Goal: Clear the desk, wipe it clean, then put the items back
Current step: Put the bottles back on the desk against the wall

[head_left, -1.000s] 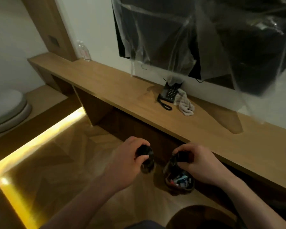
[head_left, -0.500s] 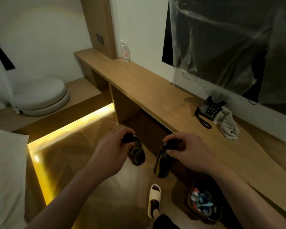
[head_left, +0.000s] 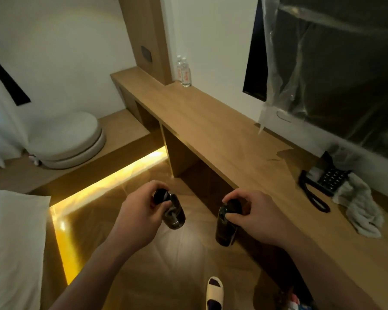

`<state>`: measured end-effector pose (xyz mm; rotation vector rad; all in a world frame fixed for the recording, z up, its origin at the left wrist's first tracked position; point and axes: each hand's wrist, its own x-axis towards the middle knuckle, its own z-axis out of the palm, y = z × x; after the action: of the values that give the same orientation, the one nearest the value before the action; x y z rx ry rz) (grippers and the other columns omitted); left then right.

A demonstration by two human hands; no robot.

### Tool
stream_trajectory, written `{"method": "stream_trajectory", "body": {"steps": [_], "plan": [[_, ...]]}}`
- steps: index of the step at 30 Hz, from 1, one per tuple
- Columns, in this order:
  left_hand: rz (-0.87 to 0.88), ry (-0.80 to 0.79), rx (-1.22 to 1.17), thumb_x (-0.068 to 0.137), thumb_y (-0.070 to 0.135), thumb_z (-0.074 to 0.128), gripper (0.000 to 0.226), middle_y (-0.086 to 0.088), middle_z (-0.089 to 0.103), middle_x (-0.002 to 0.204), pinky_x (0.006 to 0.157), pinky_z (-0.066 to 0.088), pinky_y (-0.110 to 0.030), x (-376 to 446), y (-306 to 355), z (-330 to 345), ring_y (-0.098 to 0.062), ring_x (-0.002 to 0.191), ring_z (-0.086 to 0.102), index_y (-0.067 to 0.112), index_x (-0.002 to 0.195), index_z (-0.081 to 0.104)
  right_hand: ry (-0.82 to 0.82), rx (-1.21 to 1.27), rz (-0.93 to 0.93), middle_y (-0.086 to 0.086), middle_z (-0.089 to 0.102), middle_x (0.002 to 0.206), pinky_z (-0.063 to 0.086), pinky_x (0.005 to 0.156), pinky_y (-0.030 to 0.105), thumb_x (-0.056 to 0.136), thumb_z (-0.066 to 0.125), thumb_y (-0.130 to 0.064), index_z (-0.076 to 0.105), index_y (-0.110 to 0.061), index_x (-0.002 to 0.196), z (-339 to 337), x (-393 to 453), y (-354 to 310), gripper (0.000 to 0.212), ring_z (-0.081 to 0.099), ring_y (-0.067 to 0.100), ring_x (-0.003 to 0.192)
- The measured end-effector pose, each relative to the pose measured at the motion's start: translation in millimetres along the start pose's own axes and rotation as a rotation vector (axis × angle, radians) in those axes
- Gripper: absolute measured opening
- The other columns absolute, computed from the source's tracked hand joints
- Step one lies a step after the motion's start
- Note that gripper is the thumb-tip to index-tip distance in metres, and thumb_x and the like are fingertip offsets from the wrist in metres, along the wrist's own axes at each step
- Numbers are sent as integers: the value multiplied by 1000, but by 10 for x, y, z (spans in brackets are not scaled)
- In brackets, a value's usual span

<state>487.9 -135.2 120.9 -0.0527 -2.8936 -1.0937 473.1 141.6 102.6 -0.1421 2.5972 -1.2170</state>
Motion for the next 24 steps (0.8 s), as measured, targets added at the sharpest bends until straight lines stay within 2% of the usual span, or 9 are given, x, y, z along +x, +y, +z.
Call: {"method": "stream_trajectory", "body": {"steps": [3, 5, 8, 13, 18, 24], "plan": [[-18, 48, -55, 92, 22, 72, 34, 28, 58, 105, 75, 54, -17, 422, -13, -116, 2, 99, 61, 41, 117, 59, 2, -20, -16, -29, 54, 106, 56, 72, 18, 87, 80, -24, 62, -48, 105, -161, 534, -133, 34, 58, 0, 95], [-35, 80, -72, 93, 22, 71, 32, 26, 60, 107, 76, 54, -18, 692, -78, -185, 1, 99, 62, 39, 118, 61, 13, 2, -34, -25, 56, 111, 58, 72, 22, 87, 80, -22, 63, -47, 104, -191, 906, -218, 34, 60, 4, 96], [-85, 99, -74, 93, 22, 72, 31, 20, 62, 110, 78, 56, -21, 990, -248, -311, -4, 100, 63, 34, 121, 63, 12, 16, -25, -25, 55, 113, 53, 68, 18, 88, 79, -19, 65, -46, 104, -107, 1336, -349, 34, 59, 6, 99], [-119, 136, -58, 93, 25, 73, 32, 19, 62, 110, 74, 51, -16, 1542, -659, -561, -1, 96, 61, 36, 122, 63, -7, 38, -68, -25, 57, 117, 58, 77, 25, 86, 80, -22, 65, -48, 103, -29, 2047, -652, 35, 59, 7, 107], [-121, 99, -63, 92, 26, 74, 32, 20, 63, 110, 73, 53, -15, 2160, -1188, -772, -3, 97, 62, 38, 120, 62, -25, 11, -31, -22, 56, 120, 56, 68, 24, 87, 80, -28, 64, -50, 104, 214, 2704, -1004, 32, 63, 9, 97], [-36, 14, -80, 91, 27, 76, 30, 26, 60, 105, 75, 55, -17, 3095, -1769, -1246, -2, 97, 61, 45, 109, 59, 89, 25, 29, -18, 61, 114, 50, 60, 18, 88, 80, -26, 64, -48, 104, 600, 3487, -1559, 31, 65, 10, 85]]}}
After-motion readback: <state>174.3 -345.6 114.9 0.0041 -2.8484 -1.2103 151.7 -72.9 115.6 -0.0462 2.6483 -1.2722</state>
